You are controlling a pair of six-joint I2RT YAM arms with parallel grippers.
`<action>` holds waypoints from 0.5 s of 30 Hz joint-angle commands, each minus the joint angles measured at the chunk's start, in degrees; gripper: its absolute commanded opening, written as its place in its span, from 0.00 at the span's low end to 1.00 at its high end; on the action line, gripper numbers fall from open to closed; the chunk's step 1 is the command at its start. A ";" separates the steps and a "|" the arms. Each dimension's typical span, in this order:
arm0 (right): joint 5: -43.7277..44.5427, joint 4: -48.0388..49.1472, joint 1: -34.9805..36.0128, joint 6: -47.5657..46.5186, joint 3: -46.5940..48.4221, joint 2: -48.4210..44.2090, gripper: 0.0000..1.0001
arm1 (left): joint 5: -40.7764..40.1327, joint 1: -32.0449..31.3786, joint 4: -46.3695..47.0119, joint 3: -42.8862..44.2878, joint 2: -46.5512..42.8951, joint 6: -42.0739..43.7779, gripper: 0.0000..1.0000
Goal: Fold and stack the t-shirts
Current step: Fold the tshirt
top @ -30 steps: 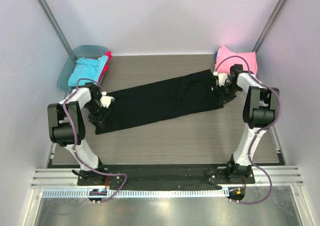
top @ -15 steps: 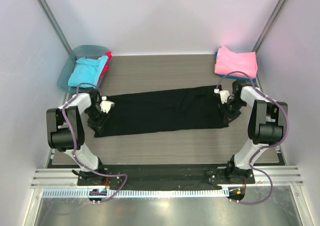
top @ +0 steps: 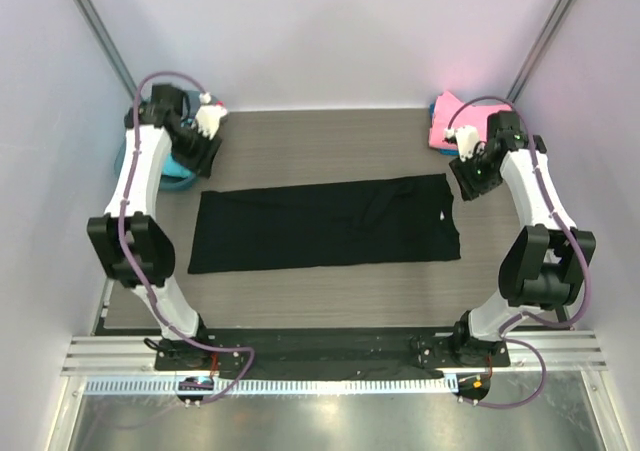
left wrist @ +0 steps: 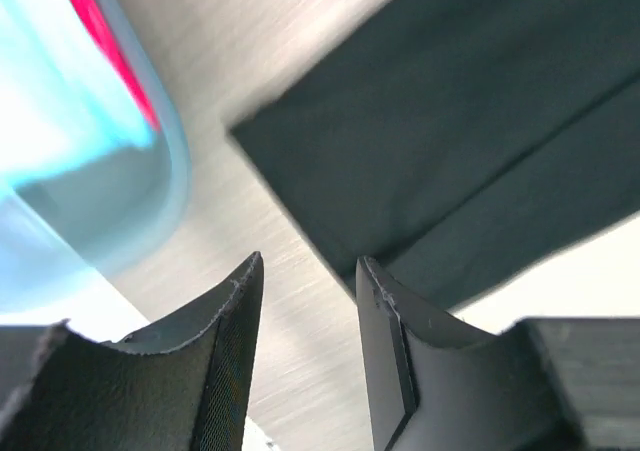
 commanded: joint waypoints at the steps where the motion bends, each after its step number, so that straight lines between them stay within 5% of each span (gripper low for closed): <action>1: -1.10 1.38 -0.12 -0.10 4.49 1.85 0.44 | 7.80 -5.41 -12.25 19.44 10.24 0.01 0.43; 6: -12.16 0.95 1.11 -3.60 4.24 4.58 0.40 | 22.36 -10.34 -13.98 44.31 30.21 -12.89 0.39; 12: -16.48 -0.46 3.48 -6.69 3.71 7.83 0.36 | 32.06 -13.16 18.26 36.16 34.08 -37.37 0.33; 15: -17.89 -0.55 4.45 -7.04 3.62 8.80 0.35 | 35.76 -14.12 26.64 41.58 40.65 -45.14 0.33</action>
